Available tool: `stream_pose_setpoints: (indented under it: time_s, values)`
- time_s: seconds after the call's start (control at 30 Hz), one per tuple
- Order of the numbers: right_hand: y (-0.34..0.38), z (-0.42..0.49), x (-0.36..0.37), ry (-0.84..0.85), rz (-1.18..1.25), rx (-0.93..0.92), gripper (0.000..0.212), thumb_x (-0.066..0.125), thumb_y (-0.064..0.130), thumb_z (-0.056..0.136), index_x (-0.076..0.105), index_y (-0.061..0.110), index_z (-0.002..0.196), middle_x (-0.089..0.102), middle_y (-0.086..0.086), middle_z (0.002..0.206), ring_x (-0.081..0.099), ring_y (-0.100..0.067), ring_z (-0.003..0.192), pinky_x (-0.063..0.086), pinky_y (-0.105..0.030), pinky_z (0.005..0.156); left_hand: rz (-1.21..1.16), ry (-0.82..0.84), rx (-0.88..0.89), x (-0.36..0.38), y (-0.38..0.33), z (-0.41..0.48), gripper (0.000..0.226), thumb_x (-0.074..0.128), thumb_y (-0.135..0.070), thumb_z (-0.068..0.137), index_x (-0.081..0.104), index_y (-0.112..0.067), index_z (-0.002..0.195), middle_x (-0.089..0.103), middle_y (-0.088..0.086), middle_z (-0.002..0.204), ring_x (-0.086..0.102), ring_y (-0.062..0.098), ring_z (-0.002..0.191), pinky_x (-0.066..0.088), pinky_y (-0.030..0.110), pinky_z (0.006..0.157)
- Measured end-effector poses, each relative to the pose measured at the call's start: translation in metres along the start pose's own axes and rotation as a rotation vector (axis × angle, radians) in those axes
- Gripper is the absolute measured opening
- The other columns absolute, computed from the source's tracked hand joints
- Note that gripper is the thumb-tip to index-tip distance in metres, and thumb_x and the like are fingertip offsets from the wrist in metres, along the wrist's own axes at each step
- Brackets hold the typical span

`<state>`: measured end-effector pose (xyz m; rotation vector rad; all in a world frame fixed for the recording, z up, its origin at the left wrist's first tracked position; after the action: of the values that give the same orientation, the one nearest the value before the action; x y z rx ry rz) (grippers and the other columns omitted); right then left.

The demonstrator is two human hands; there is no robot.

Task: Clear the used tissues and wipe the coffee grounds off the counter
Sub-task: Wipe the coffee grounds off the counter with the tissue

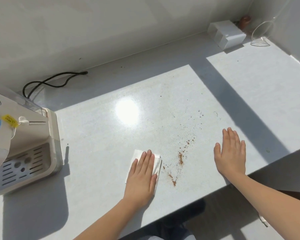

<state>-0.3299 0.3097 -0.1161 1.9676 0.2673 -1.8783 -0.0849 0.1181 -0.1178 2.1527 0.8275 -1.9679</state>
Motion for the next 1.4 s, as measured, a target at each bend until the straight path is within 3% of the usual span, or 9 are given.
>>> stream_pose_setpoints:
  time_s: [0.2,0.3,0.47,0.57,0.67,0.8,0.97,1.07,1.4]
  values:
    - [0.0,0.001,-0.001,0.001,0.008,-0.006,0.065,0.016,0.039,0.093,0.024,0.008,0.149,0.022,-0.009,0.158,0.015,-0.023,0.147,0.012,-0.048,0.119,-0.018,-0.085,-0.352,-0.038,0.118,-0.002,0.066,0.005,-0.042,0.092,0.003,-0.013,0.151,0.001,0.0,0.161,-0.007,0.01,0.146,0.001,0.037,0.121]
    - [0.0,0.001,-0.001,0.001,0.014,-0.004,0.063,0.019,0.038,0.093,0.024,0.008,0.149,0.022,-0.009,0.158,0.015,-0.023,0.147,0.013,-0.049,0.119,-0.048,-0.123,-0.487,-0.038,0.109,-0.001,0.066,0.01,-0.037,0.092,0.004,-0.008,0.151,-0.001,0.005,0.161,-0.006,0.015,0.147,0.0,0.039,0.121]
    - [-0.001,0.002,-0.001,0.0,0.02,-0.011,0.064,0.018,0.038,0.093,0.023,0.008,0.149,0.021,-0.01,0.158,0.015,-0.024,0.146,0.013,-0.049,0.118,-0.08,-0.07,-0.202,0.004,-0.012,-0.014,0.061,0.012,-0.037,0.096,0.0,-0.015,0.152,-0.008,-0.002,0.16,-0.011,0.013,0.147,-0.004,0.036,0.119]
    - [0.0,0.001,-0.002,-0.005,0.021,-0.02,0.062,0.022,0.036,0.094,0.024,0.006,0.148,0.022,-0.011,0.158,0.016,-0.025,0.146,0.014,-0.05,0.118,-0.037,-0.03,-0.043,0.008,-0.018,-0.029,0.058,0.014,-0.038,0.099,0.001,-0.017,0.152,-0.004,-0.003,0.161,-0.004,0.013,0.148,0.0,0.035,0.117]
    - [-0.001,0.001,-0.003,-0.009,0.021,-0.023,0.061,0.024,0.035,0.094,0.024,0.007,0.148,0.022,-0.011,0.158,0.016,-0.025,0.146,0.014,-0.051,0.118,-0.025,-0.112,-0.237,-0.017,0.062,-0.027,0.059,0.012,-0.037,0.098,-0.006,-0.017,0.151,-0.01,-0.004,0.16,-0.013,0.01,0.146,-0.007,0.032,0.119]
    - [0.002,0.001,-0.004,-0.009,0.034,-0.013,0.063,0.022,0.037,0.092,0.024,0.007,0.148,0.023,-0.01,0.158,0.016,-0.025,0.146,0.013,-0.05,0.118,-0.036,-0.11,-0.555,-0.049,0.16,-0.048,0.058,0.023,-0.029,0.1,0.006,-0.007,0.151,0.002,0.008,0.161,-0.002,0.019,0.148,0.005,0.042,0.121]
    - [0.002,0.001,-0.005,-0.009,0.023,-0.012,0.063,0.022,0.036,0.093,0.023,0.007,0.148,0.022,-0.01,0.158,0.016,-0.025,0.146,0.012,-0.05,0.118,-0.01,-0.005,-0.342,-0.022,0.109,-0.097,0.064,0.011,-0.04,0.095,0.006,-0.009,0.151,0.003,0.005,0.161,-0.005,0.015,0.148,-0.002,0.032,0.12]
    - [0.0,0.001,-0.003,-0.005,0.02,-0.009,0.063,0.02,0.037,0.092,0.024,0.007,0.148,0.023,-0.011,0.158,0.017,-0.026,0.146,0.014,-0.051,0.118,-0.005,0.054,-0.196,-0.001,0.052,-0.107,0.06,0.015,-0.036,0.098,0.018,-0.005,0.149,0.015,0.009,0.159,0.005,0.02,0.147,0.007,0.036,0.117]
    - [0.002,-0.001,-0.004,0.017,0.006,-0.001,0.064,0.02,0.036,0.093,0.024,0.006,0.149,0.021,-0.01,0.158,0.015,-0.024,0.147,0.012,-0.049,0.119,-0.045,-0.077,-0.337,-0.027,0.064,0.001,0.066,0.003,-0.04,0.092,-0.004,-0.011,0.15,-0.012,0.0,0.159,-0.017,0.011,0.145,-0.011,0.031,0.118]
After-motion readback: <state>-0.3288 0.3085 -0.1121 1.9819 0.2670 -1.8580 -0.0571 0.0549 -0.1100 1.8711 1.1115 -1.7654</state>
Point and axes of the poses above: each hand's wrist, its own z-axis towards the middle knuckle, its own x-axis out of the palm, y = z × x, the point moved 6 cm from there along z, towards the middle knuckle
